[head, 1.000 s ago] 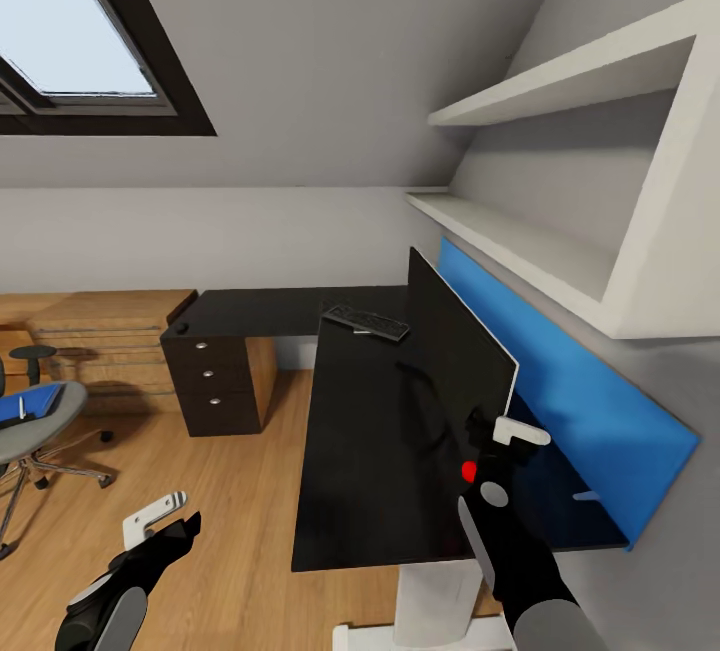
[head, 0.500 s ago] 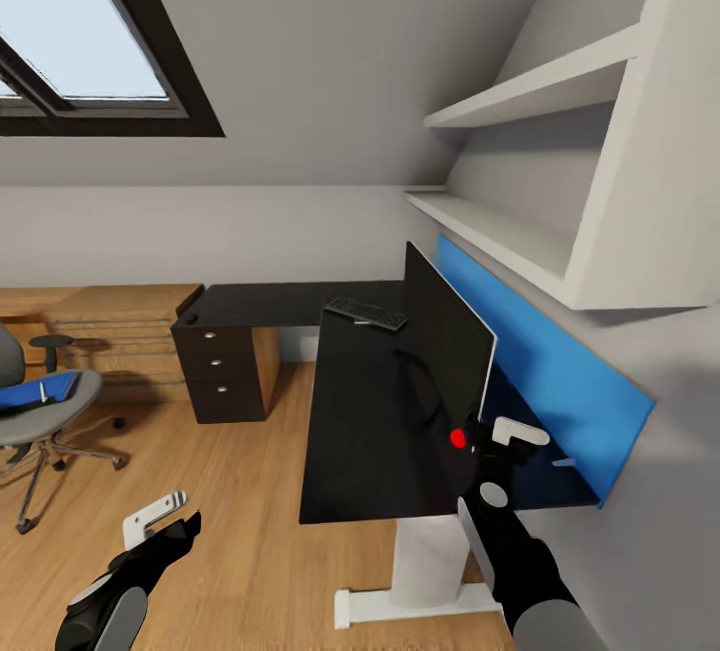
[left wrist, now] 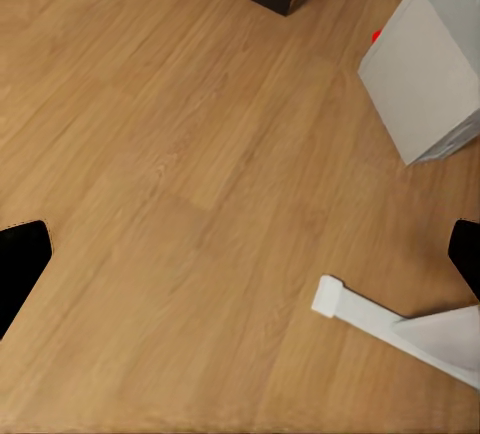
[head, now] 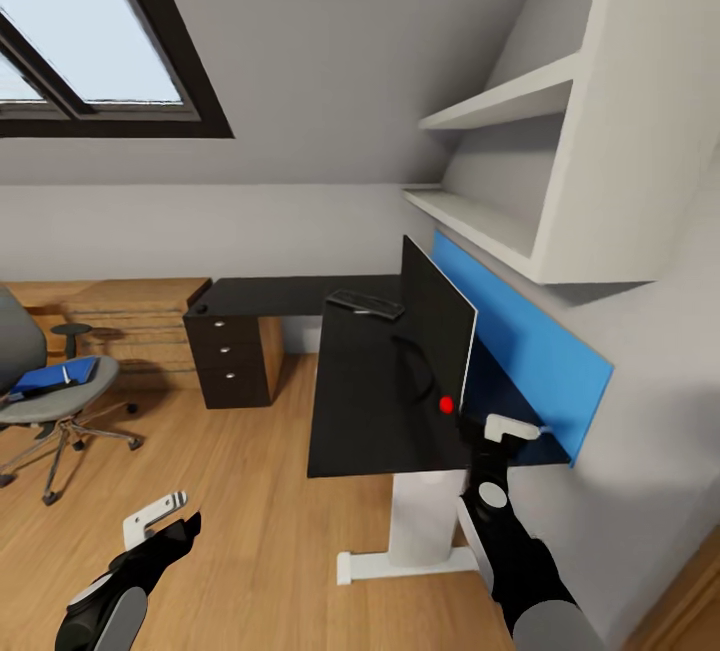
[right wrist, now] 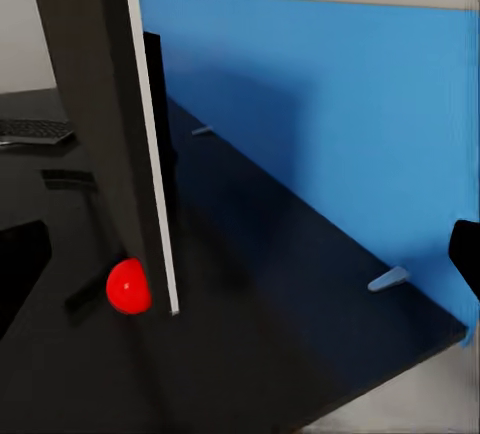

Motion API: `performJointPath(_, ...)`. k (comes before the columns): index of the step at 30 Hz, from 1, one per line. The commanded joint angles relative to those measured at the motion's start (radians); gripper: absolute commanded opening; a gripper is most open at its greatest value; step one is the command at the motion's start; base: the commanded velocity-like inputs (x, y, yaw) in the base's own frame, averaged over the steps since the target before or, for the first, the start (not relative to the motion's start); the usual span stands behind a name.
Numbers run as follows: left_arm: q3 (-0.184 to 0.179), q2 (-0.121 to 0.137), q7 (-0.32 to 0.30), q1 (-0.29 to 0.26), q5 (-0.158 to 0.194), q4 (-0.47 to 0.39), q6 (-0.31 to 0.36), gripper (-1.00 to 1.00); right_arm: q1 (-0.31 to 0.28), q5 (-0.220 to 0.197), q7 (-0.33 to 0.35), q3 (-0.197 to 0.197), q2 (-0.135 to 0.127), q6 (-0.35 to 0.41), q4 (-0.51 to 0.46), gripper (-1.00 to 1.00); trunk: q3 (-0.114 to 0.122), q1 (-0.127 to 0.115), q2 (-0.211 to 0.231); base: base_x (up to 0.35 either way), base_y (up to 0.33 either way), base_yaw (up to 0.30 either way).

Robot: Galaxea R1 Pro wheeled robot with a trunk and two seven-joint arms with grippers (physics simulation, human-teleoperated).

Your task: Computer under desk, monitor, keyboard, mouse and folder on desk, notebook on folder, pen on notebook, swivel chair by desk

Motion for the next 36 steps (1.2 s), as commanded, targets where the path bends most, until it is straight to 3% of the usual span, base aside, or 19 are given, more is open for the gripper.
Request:
performJointPath(1, -0.001, 0.000, 0.008, -0.001, 0.011, -0.002, 0.003, 1.00, -0.001, 0.011, 0.000, -0.003, 0.001, 0.000, 0.001, 1.00, -0.002, 0.000, -0.002, -0.335, 0.000, 0.000)
performJointPath(13, -0.010, 0.000, 0.004, -0.001, 0.009, 0.043, 0.011, 1.00, 0.003, 0.015, 0.003, -0.003, 0.000, 0.000, 0.003, 1.00, -0.002, 0.000, -0.002, -0.331, 0.000, 0.000)
performJointPath(18, -0.026, 0.000, 0.004, -0.001, 0.011, 0.072, 0.007, 1.00, 0.046, 0.012, 0.003, -0.003, 0.005, -0.002, 0.003, 1.00, -0.002, 0.000, -0.002, -0.128, 0.000, 0.000)
performJointPath(19, -0.031, 0.001, 0.005, -0.001, 0.008, 0.253, -0.004, 1.00, 0.169, 0.013, 0.030, -0.002, 0.005, -0.004, 0.005, 1.00, 0.001, -0.004, 0.005, -0.007, 0.000, 0.000)
performJointPath(22, -0.032, 0.005, 0.005, -0.001, -0.010, 0.412, -0.070, 1.00, 0.246, 0.015, 0.085, -0.002, 0.002, -0.035, 0.043, 1.00, 0.010, -0.015, 0.026, -0.004, 0.000, 0.000)
performJointPath(25, -0.035, 0.005, 0.005, -0.001, -0.046, 0.514, -0.183, 1.00, 0.277, 0.017, 0.106, -0.003, 0.001, -0.118, 0.120, 1.00, 0.020, -0.027, 0.047, -0.001, 0.000, 0.000)
performJointPath(27, -0.050, 0.001, 0.004, -0.001, -0.099, 0.638, -0.323, 1.00, 0.291, 0.018, 0.115, -0.003, 0.000, -0.254, 0.262, 1.00, 0.026, -0.035, 0.061, 0.000, 0.000, 0.000)
performJointPath(30, -0.073, -0.003, 0.001, -0.001, -0.124, 0.755, -0.417, 1.00, 0.296, 0.019, 0.118, -0.004, -0.001, -0.360, 0.398, 1.00, 0.035, -0.046, 0.082, 0.000, 0.000, 0.000)
performJointPath(36, -0.095, -0.014, -0.040, -0.001, -0.134, 0.875, -0.517, 1.00, 0.298, 0.017, 0.122, -0.007, -0.008, -0.427, 0.551, 1.00, 0.048, -0.061, 0.110, 0.000, 0.000, 0.000)
